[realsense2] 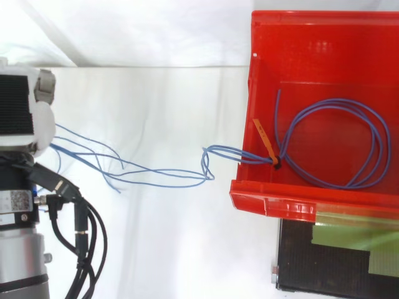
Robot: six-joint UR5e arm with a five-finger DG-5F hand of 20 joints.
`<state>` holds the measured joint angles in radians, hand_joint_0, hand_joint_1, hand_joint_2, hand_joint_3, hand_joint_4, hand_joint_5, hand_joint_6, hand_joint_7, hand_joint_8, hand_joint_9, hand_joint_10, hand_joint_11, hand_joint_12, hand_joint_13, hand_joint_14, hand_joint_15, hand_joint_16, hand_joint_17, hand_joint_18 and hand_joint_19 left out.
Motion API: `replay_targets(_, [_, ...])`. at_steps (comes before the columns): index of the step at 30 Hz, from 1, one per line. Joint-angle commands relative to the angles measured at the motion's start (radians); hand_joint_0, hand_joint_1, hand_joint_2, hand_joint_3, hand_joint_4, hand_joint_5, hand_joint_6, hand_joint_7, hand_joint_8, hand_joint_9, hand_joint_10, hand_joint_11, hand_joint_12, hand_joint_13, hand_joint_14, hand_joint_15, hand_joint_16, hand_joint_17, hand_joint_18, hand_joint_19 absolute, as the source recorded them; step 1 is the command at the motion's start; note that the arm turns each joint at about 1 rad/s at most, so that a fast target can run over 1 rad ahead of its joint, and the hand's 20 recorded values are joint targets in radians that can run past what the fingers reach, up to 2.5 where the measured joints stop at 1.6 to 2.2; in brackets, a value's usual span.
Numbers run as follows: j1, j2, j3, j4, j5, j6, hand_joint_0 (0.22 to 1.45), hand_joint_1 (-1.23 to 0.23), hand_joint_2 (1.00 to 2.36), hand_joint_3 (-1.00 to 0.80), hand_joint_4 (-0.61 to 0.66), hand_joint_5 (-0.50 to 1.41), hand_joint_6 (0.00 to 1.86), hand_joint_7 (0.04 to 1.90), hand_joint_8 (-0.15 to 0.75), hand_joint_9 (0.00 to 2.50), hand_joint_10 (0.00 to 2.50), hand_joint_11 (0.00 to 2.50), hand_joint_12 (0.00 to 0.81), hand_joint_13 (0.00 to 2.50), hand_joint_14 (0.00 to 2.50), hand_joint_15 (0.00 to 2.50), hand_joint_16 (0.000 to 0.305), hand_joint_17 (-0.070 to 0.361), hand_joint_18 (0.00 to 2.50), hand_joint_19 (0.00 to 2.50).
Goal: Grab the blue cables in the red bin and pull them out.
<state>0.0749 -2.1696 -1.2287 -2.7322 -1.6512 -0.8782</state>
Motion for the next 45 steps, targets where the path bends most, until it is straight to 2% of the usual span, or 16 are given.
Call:
replay_targets(1, [0.002,0.001,0.000,-0.032,0.018,0.051,0.89,-0.95,1.00,-1.00,0.20,0.85,0.49,0.49,0.158,1.02,0.24,1.78,0.412,1.47,0.01,1.60,0.044,0.098,0.80,1.10])
replay_targets(11, [0.010,0.001,0.000,-0.100,0.073,0.226,0.88,-0.94,1.00,-1.00,0.20,0.85,0.48,0.50,0.167,1.01,0.26,1.79,0.414,1.47,0.01,1.61,0.043,0.098,0.79,1.10])
replay_targets(17, [0.014,0.001,0.000,-0.139,0.126,0.374,0.86,-0.94,1.00,-1.00,0.19,0.85,0.44,0.52,0.158,1.01,0.26,1.80,0.412,1.46,0.01,1.61,0.044,0.099,0.79,1.10])
replay_targets(20, [0.017,0.001,0.000,-0.156,0.142,0.434,0.85,-0.93,1.00,-1.00,0.19,0.85,0.39,0.54,0.167,1.01,0.26,1.79,0.410,1.46,0.01,1.60,0.044,0.099,0.79,1.10])
replay_targets(27, [0.017,0.001,0.000,-0.173,0.146,0.473,0.82,-0.89,1.00,-1.00,0.20,0.85,0.37,0.55,0.170,1.01,0.26,1.79,0.416,1.46,0.01,1.60,0.045,0.101,0.79,1.10])
replay_targets(39, [0.017,0.001,0.000,-0.176,0.146,0.473,0.77,-0.85,1.00,-1.00,0.21,0.86,0.36,0.56,0.176,1.02,0.27,1.78,0.431,1.47,0.01,1.59,0.047,0.105,0.80,1.09])
replay_targets(45, [0.017,-0.001,0.000,-0.198,0.146,0.473,0.75,-0.84,1.00,-1.00,0.22,0.86,0.36,0.56,0.188,1.02,0.29,1.76,0.437,1.47,0.01,1.59,0.048,0.108,0.80,1.08])
